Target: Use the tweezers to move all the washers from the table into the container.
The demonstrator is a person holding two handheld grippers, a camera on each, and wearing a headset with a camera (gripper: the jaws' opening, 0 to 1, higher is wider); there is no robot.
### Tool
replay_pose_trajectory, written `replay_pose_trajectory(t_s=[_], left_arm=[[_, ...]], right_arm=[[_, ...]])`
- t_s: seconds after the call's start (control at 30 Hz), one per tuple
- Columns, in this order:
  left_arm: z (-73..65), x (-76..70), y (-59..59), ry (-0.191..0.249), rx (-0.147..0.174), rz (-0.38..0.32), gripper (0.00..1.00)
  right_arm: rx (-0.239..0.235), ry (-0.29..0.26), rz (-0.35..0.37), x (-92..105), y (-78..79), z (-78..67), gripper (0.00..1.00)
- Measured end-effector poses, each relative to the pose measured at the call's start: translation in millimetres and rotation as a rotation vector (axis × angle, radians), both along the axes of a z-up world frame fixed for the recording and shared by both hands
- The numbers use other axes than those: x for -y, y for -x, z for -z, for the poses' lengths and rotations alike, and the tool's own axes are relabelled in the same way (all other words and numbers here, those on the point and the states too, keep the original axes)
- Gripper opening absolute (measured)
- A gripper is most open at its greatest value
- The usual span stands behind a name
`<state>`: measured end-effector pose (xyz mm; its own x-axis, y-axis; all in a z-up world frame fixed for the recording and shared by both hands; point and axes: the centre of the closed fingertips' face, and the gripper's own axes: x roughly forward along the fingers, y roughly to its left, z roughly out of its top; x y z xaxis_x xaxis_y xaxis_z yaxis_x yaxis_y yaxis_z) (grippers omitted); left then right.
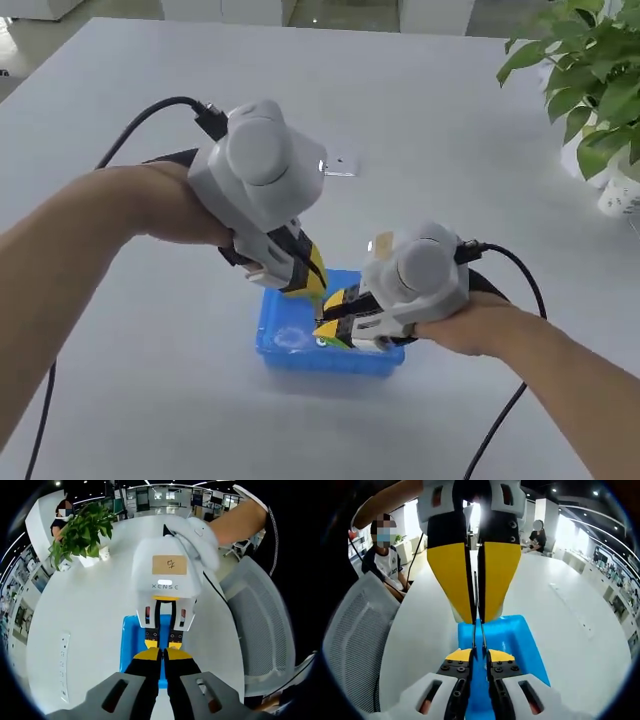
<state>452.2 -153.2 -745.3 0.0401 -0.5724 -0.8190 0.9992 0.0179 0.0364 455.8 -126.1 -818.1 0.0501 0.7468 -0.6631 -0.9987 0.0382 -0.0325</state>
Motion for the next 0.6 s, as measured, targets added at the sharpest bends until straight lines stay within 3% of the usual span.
replay_pose_trajectory(t_s=[0.27,0.6], left_arm=[[-13.3,2.8,10.7,0.017,0.02,0.004,0.06],[-13.2,-2.8,28.6,0.008,0.026,0.005,0.06]], right_arm=[[0.019,-0.027,0.017,6.8,10.1,-14.8,0.11],[0.034,-0.011,0.012,16.7,28.3,-19.2,0.09]])
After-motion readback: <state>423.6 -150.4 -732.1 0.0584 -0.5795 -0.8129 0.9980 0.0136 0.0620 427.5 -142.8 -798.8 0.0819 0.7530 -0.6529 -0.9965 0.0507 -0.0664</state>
